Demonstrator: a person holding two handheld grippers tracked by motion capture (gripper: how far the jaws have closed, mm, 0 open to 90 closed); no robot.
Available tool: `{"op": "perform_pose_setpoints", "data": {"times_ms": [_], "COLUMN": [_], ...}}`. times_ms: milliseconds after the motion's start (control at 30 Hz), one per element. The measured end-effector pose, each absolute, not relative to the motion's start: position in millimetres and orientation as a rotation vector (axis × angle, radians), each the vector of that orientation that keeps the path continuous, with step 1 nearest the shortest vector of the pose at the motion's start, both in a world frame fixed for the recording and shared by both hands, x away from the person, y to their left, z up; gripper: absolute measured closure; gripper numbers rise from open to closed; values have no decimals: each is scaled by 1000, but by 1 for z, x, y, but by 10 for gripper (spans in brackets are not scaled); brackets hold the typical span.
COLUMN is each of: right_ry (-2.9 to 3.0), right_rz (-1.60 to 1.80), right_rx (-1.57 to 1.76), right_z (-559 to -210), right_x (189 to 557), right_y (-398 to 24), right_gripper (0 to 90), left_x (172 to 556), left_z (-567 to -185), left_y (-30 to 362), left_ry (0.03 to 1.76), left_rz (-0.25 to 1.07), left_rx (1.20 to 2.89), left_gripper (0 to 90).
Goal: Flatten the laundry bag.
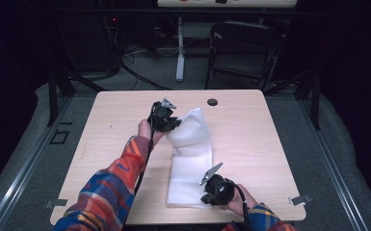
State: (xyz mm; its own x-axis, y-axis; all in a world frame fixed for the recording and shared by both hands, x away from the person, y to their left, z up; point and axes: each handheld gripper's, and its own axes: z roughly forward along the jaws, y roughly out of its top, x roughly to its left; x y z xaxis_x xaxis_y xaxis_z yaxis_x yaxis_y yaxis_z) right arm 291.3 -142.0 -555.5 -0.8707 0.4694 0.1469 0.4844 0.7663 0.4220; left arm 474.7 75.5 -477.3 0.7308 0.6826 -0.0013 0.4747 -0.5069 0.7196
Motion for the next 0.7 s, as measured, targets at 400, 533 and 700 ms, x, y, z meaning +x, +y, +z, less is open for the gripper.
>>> {"op": "perform_pose_setpoints", "data": {"times_ms": [400, 533, 700], "right_ry": [-2916, -2909, -2907], "right_rz": [-696, -700, -701], "right_rx": [-785, -789, -796], "right_z": [-555, -555, -555], "right_x": [291, 292, 292], "right_y": [-142, -142, -142], "right_gripper": [900, 900, 900], "left_x": [503, 512, 520], "left_z": [-482, -486, -488], "left_y": [62, 55, 50], "left_ry": [909, 926, 948], "left_rz": [416, 430, 463], "left_rx": [2244, 2266, 2277], "left_gripper": [803, 797, 669]}}
